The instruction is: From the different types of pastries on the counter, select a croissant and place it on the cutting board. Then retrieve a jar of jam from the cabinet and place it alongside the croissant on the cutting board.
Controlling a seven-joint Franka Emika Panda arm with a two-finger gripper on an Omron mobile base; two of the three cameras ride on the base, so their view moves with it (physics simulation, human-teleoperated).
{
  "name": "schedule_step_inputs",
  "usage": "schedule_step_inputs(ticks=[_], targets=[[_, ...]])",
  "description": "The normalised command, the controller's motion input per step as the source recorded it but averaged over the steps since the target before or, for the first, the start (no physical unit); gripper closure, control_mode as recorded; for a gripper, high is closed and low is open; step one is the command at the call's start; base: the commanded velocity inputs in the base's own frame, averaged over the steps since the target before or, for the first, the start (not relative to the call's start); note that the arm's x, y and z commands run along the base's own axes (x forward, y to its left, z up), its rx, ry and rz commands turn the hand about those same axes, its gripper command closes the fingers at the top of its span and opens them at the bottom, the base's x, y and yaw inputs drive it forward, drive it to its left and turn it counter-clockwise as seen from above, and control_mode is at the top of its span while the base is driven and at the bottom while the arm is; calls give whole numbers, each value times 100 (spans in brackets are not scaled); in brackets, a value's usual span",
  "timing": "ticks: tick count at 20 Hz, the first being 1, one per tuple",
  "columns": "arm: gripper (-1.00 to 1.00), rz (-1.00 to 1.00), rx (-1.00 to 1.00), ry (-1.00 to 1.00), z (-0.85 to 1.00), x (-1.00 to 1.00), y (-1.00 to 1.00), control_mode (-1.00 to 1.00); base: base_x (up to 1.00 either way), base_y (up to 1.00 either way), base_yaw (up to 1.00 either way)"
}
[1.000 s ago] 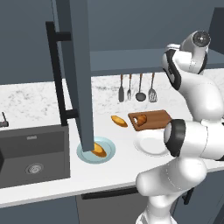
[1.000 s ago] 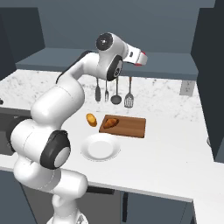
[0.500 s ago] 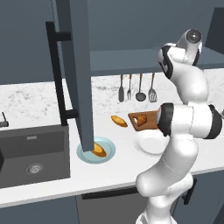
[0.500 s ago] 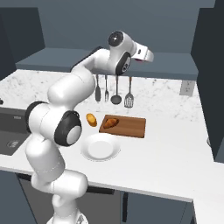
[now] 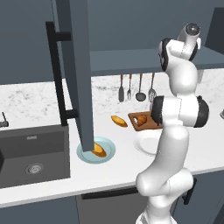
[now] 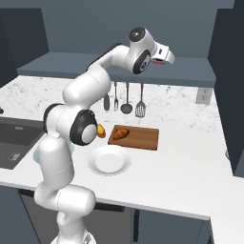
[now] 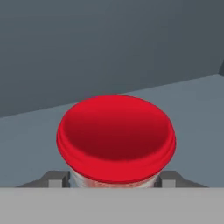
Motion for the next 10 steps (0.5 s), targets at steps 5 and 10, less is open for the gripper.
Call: schedule_step_inputs(ticks=[5, 10], targets=[[100, 3, -1, 7, -25, 4, -22, -100, 0, 0, 0], [100, 1, -6, -1, -6, -12, -10, -100, 0, 0, 0]])
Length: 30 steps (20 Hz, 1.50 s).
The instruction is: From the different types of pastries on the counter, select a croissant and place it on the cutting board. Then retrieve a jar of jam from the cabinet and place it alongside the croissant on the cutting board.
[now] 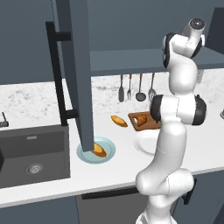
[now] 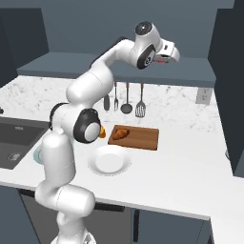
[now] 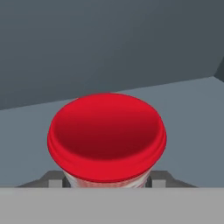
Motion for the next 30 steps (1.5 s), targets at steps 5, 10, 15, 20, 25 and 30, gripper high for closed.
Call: schedule_step_inputs(ticks=[5, 10, 15, 20, 25, 30], targets=[[100, 5, -9, -15, 2, -90, 0, -100, 0, 0, 0], [100, 7, -6, -11, 0, -100, 0, -100, 0, 0, 0], [100, 2, -1, -3, 1, -100, 0, -100, 0, 0, 0], [100, -4, 0, 14, 11, -100, 6, -100, 0, 0, 0], [100, -5, 0, 31, 16, -100, 11, -100, 0, 0, 0], [100, 0, 0, 9, 10, -100, 11, -100, 0, 0, 0]])
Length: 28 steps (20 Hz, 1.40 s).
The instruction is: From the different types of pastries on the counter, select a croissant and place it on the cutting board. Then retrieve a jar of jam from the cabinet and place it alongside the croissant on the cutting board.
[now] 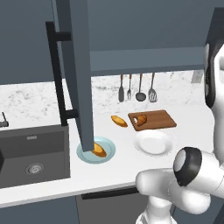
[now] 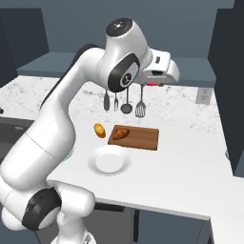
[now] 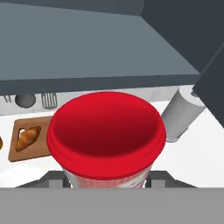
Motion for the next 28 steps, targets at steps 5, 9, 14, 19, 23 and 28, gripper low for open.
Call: schedule_step_inputs(ticks=[5, 9, 14, 19, 23, 28], targets=[[100, 10, -2, -5, -3, -100, 25, -100, 0, 0, 0], [100, 16, -7, -11, -13, -100, 40, -100, 0, 0, 0], [100, 12, -6, -1, -8, -86, 43, -100, 0, 0, 0], [100, 7, -6, 1, -9, -37, 36, -100, 0, 0, 0], [100, 9, -7, 2, -32, -1, 31, -100, 0, 0, 0], [100, 15, -5, 0, -41, -1, 26, -100, 0, 0, 0]])
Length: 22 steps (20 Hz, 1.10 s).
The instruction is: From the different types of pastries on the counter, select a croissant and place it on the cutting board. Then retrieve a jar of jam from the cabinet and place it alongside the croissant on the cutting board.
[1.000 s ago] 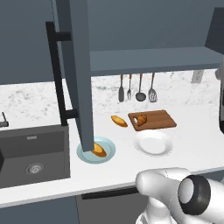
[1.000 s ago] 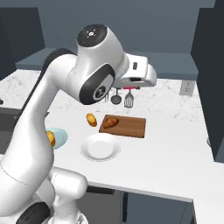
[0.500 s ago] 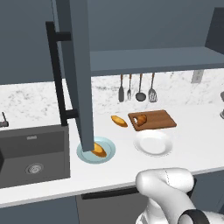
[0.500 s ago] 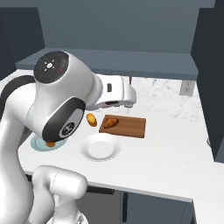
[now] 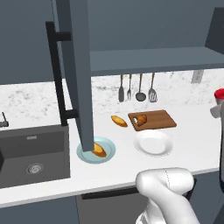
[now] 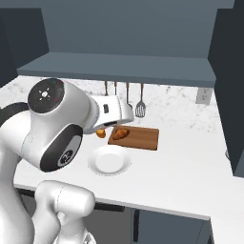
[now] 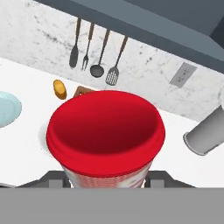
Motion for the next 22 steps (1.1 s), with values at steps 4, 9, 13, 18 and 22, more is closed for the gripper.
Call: schedule_step_inputs(ticks=[4, 9, 13, 18, 22], targets=[[100, 13, -7, 4, -66, 7, 36, -100, 0, 0, 0], [100, 1, -4, 14, -64, 51, 35, -100, 0, 0, 0], [100, 0, 0, 0, 22, 22, 0, -100, 0, 0, 0], [100, 0, 0, 0, 0, 46, 0, -100, 0, 0, 0], [100, -3, 0, -3, -40, 78, 0, -100, 0, 0, 0]])
